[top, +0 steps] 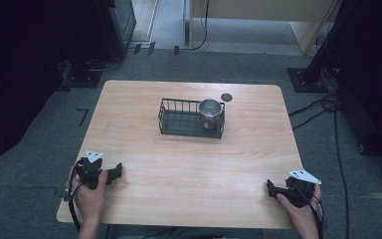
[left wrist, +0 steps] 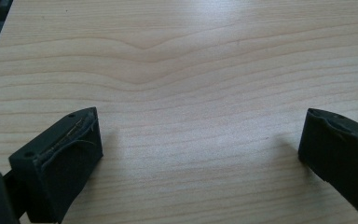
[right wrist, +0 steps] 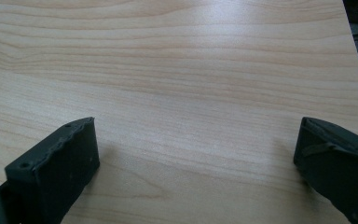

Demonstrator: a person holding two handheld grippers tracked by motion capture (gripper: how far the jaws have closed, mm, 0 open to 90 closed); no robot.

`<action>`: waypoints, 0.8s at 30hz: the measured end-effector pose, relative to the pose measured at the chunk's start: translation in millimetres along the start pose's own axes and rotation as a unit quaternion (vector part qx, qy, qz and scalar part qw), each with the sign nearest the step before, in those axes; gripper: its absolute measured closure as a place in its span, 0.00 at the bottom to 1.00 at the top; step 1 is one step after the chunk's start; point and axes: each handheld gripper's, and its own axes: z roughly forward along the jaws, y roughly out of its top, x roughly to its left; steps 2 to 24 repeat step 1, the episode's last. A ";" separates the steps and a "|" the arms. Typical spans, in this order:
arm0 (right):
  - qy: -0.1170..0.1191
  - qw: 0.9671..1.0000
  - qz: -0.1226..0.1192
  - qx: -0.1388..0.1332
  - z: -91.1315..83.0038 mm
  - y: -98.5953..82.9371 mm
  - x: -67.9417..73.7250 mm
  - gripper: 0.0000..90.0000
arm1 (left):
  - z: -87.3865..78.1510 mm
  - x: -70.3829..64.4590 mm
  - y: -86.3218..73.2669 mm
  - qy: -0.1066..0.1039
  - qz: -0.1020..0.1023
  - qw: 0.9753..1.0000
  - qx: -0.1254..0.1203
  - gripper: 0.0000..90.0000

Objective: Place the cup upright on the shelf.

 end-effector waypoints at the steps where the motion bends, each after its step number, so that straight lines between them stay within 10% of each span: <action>1: 0.000 1.000 0.000 0.000 0.0 0.0 0.0 0.00 | 0.0 0.0 0.0 0.000 0.000 1.000 0.000 0.00; 24: 0.000 1.000 0.000 0.000 0.0 0.0 0.0 0.00 | 0.0 0.0 0.0 0.000 0.000 1.000 0.000 0.00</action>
